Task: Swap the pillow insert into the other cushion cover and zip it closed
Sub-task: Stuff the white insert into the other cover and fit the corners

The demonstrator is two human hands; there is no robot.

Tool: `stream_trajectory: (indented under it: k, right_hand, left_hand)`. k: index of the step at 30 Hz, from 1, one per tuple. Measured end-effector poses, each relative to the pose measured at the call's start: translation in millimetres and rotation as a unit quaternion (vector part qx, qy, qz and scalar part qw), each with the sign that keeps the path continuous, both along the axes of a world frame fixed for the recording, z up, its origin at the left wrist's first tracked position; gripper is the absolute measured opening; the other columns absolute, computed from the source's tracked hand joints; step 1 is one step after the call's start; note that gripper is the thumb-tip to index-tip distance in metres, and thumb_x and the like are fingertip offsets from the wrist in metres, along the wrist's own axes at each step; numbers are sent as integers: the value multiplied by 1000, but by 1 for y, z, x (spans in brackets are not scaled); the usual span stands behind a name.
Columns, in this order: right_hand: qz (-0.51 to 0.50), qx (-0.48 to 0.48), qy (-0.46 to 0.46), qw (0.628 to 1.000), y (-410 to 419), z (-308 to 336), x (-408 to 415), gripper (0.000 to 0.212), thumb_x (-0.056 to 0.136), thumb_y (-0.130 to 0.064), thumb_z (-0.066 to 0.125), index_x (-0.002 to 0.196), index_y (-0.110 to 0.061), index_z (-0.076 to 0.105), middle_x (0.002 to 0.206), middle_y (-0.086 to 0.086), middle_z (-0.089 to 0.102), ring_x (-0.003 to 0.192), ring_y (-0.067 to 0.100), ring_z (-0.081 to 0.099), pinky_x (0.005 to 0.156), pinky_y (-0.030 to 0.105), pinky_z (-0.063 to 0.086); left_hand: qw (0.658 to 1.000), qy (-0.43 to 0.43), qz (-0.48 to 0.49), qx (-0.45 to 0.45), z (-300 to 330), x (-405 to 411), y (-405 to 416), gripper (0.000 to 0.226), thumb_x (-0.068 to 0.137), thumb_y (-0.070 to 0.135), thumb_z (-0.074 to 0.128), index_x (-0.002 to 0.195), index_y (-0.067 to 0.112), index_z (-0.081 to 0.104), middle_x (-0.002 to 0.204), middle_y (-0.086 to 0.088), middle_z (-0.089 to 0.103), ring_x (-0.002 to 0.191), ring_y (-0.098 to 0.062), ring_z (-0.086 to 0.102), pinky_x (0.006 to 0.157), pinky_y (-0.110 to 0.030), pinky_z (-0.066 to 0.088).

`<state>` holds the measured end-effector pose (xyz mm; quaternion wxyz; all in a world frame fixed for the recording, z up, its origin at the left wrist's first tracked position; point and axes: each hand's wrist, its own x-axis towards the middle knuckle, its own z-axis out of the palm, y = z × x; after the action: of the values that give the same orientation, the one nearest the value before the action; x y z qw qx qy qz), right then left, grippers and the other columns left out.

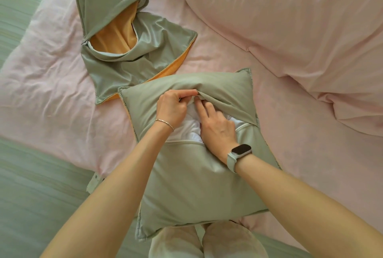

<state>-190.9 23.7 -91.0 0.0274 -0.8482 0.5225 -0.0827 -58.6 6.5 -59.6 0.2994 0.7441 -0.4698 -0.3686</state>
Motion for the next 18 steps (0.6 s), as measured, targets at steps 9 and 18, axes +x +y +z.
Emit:
stream_trajectory:
  k: [9, 18]
  right_hand:
    - [39, 55, -20, 997, -15, 6, 18, 33, 72, -12, 36, 81, -17, 68, 64, 1, 58, 42, 23, 55, 33, 19, 30]
    - [62, 442, -66, 892, -16, 40, -5, 27, 86, -6, 36, 65, -22, 40, 77, 3, 54, 82, 31, 53, 67, 38, 36]
  left_hand:
    - [999, 16, -11, 27, -4, 4, -2, 21, 89, 9, 58, 101, 16, 72, 103, -1, 71, 101, -13, 63, 92, -29, 48]
    - [997, 49, 2, 52, -8, 4, 10, 26, 85, -4, 55, 88, 13, 74, 90, -2, 71, 94, -18, 65, 90, -28, 48]
